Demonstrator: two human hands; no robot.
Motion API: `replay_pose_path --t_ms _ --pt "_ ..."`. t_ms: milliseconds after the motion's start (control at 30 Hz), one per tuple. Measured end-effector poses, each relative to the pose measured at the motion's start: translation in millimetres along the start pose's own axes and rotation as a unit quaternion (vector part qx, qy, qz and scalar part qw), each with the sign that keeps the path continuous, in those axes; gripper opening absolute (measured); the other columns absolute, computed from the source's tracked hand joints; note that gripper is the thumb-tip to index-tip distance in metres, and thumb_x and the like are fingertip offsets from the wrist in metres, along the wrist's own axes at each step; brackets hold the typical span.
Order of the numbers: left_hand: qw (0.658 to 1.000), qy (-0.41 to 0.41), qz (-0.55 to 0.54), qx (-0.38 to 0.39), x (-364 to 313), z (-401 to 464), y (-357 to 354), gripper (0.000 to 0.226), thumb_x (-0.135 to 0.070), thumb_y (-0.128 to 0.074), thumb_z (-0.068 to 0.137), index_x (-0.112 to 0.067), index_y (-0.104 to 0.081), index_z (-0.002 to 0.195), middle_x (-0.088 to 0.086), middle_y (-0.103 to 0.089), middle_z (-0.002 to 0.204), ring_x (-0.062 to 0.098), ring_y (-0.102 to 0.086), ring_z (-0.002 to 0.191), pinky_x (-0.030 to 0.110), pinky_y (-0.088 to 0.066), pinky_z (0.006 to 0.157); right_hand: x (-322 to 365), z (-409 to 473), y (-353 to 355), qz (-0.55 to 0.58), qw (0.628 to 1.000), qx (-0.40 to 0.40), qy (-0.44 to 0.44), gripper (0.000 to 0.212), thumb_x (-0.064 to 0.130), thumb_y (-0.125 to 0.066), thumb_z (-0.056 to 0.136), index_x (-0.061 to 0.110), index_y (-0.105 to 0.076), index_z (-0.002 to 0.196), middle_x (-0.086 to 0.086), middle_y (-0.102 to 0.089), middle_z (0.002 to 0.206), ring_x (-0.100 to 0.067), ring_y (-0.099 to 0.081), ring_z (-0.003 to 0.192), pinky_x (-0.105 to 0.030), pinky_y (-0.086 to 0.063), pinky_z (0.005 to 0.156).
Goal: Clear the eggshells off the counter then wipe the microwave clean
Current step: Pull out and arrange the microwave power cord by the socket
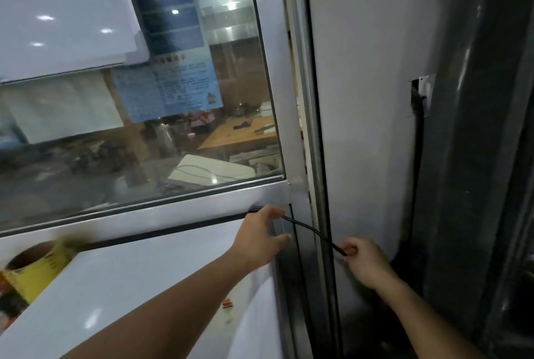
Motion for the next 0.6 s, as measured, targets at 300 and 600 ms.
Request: replay_pose_path --t_ms 300,600 --pt "0.997 -0.037 0.07 0.001 -40.9 23.2 -32.0 0.054 -0.021 -0.066 0.083 -0.028 -0.045 0.132 0.002 -0.049 0.135 0.022 -0.045 0.126 0.039 -0.037 0.107 49.9 -6.8 46.4 0.009 0.996 -0.064 0.054 0.04 -0.007 -0.063 0.075 0.03 -0.059 0.063 0.019 -0.058 0.063 0.002 -0.056 0.062 -0.002 -0.039 0.052" --pt "0.997 -0.031 0.062 -0.027 -44.9 42.1 -39.5 0.02 -0.034 -0.069 0.08 -0.026 -0.067 0.097 -0.003 -0.066 0.103 0.016 -0.058 0.1 0.037 -0.049 0.089 66.9 -7.8 64.4 0.035 0.991 -0.096 0.085 0.035 -0.005 -0.069 0.072 0.027 -0.054 0.066 0.006 -0.063 0.068 -0.008 -0.062 0.067 -0.015 -0.044 0.06"
Point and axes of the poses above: each hand's wrist, its own z-axis towards the middle knuckle, its own y-axis out of the back of the hand, x = y × z, the point moved 6 cm from there along z, towards the middle knuckle
